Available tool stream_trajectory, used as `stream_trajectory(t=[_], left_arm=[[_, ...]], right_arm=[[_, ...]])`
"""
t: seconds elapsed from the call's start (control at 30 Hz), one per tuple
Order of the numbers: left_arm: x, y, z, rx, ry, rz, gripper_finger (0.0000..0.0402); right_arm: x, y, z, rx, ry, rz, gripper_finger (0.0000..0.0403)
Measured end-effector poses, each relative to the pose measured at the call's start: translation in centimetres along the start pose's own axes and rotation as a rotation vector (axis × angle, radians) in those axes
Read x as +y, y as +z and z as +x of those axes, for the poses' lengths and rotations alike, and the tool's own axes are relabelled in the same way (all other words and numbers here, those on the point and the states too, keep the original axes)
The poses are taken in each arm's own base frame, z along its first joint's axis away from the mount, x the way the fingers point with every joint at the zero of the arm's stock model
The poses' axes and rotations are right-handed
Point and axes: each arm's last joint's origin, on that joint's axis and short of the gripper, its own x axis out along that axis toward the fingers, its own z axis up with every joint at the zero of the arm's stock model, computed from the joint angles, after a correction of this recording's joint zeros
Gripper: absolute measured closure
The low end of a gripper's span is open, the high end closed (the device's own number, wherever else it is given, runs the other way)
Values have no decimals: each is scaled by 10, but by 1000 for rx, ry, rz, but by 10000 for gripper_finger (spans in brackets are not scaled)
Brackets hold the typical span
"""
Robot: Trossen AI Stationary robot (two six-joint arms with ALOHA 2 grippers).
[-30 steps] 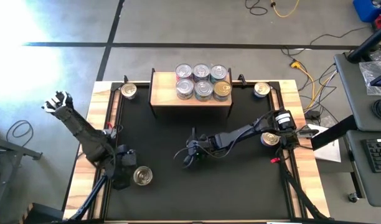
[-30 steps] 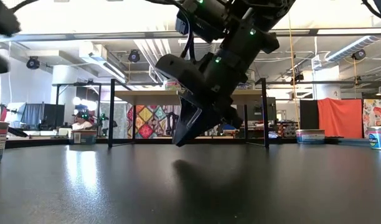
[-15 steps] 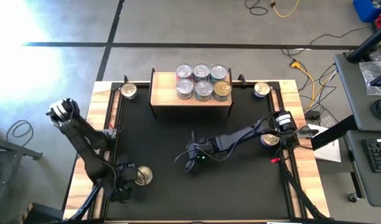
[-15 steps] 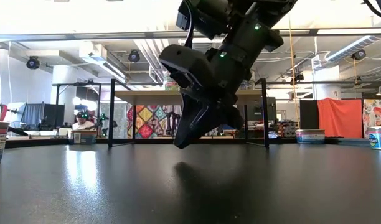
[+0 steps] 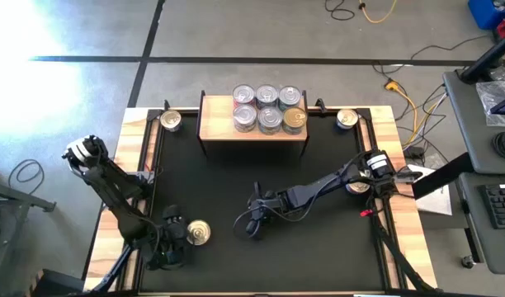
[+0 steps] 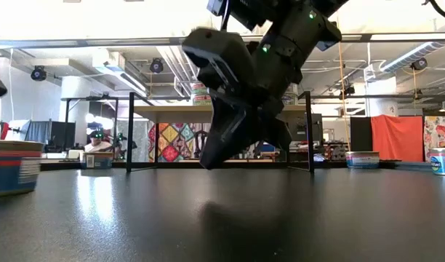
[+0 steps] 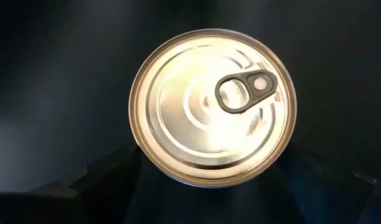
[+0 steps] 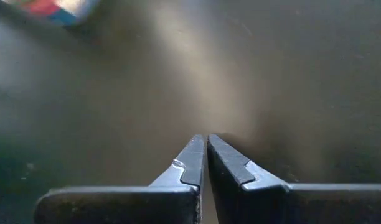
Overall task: Stack canned seafood by type on shelf
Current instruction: Put the bottom left blue pink tuna can on the shelf
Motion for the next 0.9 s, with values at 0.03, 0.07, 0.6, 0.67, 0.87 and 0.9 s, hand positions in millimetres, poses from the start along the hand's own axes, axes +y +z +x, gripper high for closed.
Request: stream_trajectory(t=[0.03,0.07,0.6,0.67,0.87,0.9], left_arm=[[0,0,3,-18,-12,-20,47],[1,0,6,-33,-28,-43,47],[33,25,45,-232,82,-11,47],[37,29,48,-234,99,-55,46],[35,50,46,-274,71,-314,38],[33,53,45,-279,60,-318,38]], right_arm=[[2,0,-1,-3,5,1,390],[3,1,-1,-7,10,3,390],[20,16,-10,-48,59,-118,390],[19,17,-10,-48,59,-126,390],[20,16,-10,-47,58,-145,390],[20,16,-10,-45,58,-146,390]])
